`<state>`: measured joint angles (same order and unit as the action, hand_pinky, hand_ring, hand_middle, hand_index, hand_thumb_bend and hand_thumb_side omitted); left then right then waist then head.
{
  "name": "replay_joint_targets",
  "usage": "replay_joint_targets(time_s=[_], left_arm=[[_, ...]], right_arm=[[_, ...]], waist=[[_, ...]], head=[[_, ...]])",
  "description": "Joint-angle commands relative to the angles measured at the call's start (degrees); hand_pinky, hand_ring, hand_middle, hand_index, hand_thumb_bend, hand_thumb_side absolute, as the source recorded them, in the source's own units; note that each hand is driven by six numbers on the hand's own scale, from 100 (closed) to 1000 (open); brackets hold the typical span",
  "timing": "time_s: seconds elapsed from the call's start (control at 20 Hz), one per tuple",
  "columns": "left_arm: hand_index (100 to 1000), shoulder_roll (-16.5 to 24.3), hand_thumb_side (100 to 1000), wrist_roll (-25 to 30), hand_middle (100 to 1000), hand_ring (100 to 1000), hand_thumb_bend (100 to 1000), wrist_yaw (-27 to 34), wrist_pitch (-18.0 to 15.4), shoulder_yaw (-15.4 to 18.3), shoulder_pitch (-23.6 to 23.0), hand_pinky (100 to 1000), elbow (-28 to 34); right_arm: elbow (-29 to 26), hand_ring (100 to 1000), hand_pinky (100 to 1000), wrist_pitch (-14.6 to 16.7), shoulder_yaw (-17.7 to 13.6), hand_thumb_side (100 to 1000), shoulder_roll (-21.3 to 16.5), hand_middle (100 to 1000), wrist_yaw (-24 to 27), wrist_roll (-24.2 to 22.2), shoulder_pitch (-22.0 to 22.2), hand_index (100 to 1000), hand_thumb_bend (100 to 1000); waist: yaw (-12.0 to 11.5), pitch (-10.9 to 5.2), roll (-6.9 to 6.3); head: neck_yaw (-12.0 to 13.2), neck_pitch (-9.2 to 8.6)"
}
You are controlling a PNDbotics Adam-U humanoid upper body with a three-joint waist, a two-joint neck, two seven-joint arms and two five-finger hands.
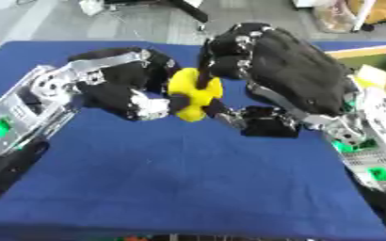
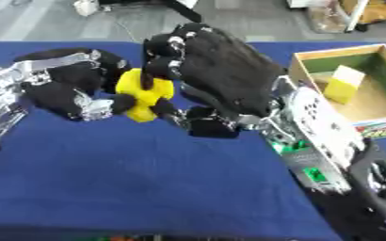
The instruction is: Pick up the objects with one hand, pass them to the other hand, and then place them into the box on the other side of the table.
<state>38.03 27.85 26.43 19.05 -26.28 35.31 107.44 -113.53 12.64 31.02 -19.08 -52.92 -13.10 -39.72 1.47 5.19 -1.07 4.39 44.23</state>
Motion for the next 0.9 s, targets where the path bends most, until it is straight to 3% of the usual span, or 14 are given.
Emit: replay_joint_targets(time_s=[0.05,0.1,0.25,0.6,0.9], left_arm=[[753,1.76,499,0.96,626,625,590,0.5,-1.43,1.68,0.46,748,1.63],[793,1.94,535,1.27,672,663,652,0.29,-2.03,1.98,0.36,764,1.65],[838,2.49,559,2.11,729,710,702,-1.44,-4.22,3.2,-0.03,783,1.63],[863,3.45,581,1.76,759,735,715,-4.5,-7.32,5.58,-1.14,795,1.09],[863,5.5,581,-2.01,774,750,716,-7.83,-9.26,9.28,-3.32,798,-0.32]], right_arm=[[-1.06,552,669,-0.11,-0.74,100,-1.01,585,-0.37,0.98,-0.49,447,168],[-1.06,552,669,-0.11,-0.76,100,-1.06,584,-0.35,1.14,-0.48,445,166],[-1.06,549,667,-0.15,-0.88,100,-1.14,580,-0.28,1.64,-0.45,438,160],[-1.06,546,666,-0.3,-1.16,100,-1.33,575,-0.13,2.64,-0.4,428,156],[-1.06,551,669,-1.06,-2.55,100,-2.99,576,-0.45,3.85,0.17,429,161]], waist=[[-0.06,-1.31,0.64],[-0.07,-1.32,0.65],[-0.06,-1.34,0.65],[0.0,-1.33,0.69],[0.16,-1.35,0.76]], head=[[-0.16,-0.12],[-0.18,-0.12],[-0.24,-0.12],[-0.34,-0.12],[-0.31,-0.12]])
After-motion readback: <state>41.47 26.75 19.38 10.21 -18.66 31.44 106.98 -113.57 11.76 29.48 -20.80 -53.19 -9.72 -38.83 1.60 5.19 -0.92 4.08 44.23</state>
